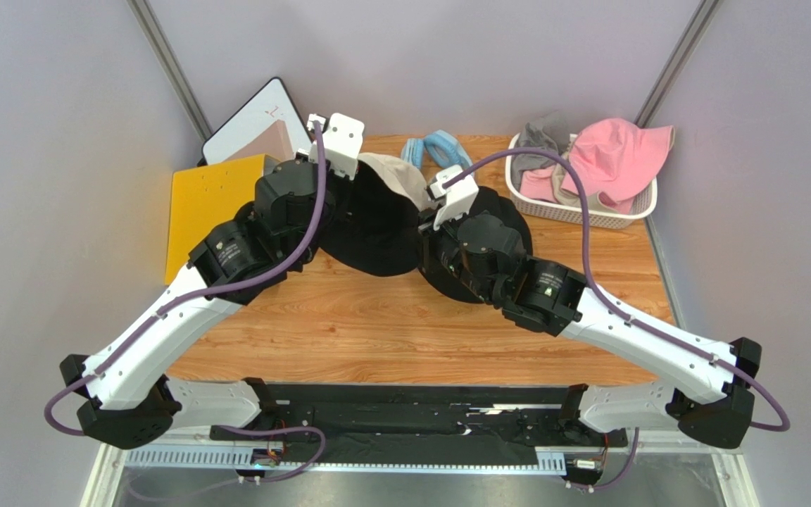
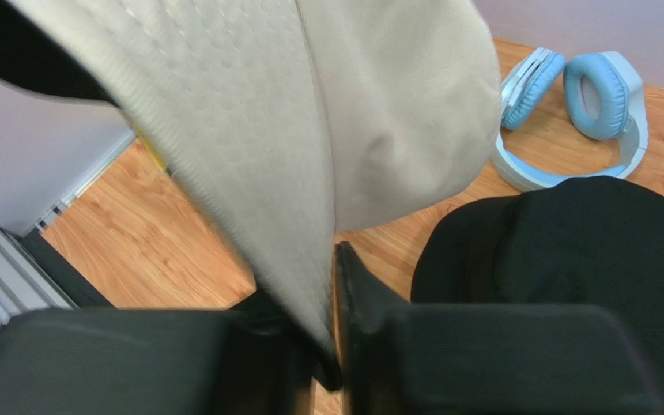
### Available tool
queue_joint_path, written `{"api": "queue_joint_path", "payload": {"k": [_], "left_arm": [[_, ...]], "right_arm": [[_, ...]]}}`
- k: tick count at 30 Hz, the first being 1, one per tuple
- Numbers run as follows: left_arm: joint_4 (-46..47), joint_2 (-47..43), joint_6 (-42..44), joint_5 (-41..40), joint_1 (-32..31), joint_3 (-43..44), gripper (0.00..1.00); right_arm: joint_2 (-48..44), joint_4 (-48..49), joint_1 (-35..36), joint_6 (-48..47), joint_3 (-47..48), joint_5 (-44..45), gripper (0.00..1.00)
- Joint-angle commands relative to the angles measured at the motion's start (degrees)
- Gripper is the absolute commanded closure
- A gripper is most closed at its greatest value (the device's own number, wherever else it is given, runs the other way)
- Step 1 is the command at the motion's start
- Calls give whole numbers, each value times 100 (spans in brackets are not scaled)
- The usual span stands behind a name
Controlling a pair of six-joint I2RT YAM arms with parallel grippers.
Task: Stack the hats
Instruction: Stack the hat on the hat.
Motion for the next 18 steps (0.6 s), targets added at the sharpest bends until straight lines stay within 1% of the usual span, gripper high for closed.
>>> {"api": "queue_joint_path", "payload": {"k": [1, 2, 5, 7, 9, 10, 11, 12, 14, 16, 17, 18], "left_arm": [[298, -256, -180, 0, 85, -160, 100], [351, -265, -328, 35, 138, -256, 100], [518, -257, -443, 184, 497, -477, 100], [667, -257, -505, 474, 682, -599, 100], [808, -266, -532, 887, 692, -661, 100], [861, -257, -567, 1036, 692, -636, 96], [844, -222, -654, 1194, 701, -583, 69], [791, -213, -698, 1526, 701, -530, 51], [502, -221, -873, 1836, 701, -346, 18], [143, -300, -962, 2136, 701, -284, 3], [-16, -422, -1067, 2215, 701, -284, 1], [-183, -502, -1120, 2250, 701, -301, 1]], "right_arm": [[-55, 264, 23, -201, 622, 493, 97], [-63, 106, 23, -201, 683, 624, 100], [-221, -167, 32, -184, 851, 678, 100], [-361, -325, 23, -175, 851, 651, 100], [-345, -466, 23, -114, 894, 844, 100], [-240, -580, 32, -96, 973, 967, 100], [-178, -668, 23, -87, 1043, 1281, 100], [-108, -738, 23, -87, 1131, 1406, 100], [112, -801, 15, -174, 1359, 1617, 100], [252, -800, 6, -314, 1518, 1732, 100], [392, -800, -38, -368, 1719, 1759, 100], [455, -792, -73, -394, 1791, 1759, 100]]}}
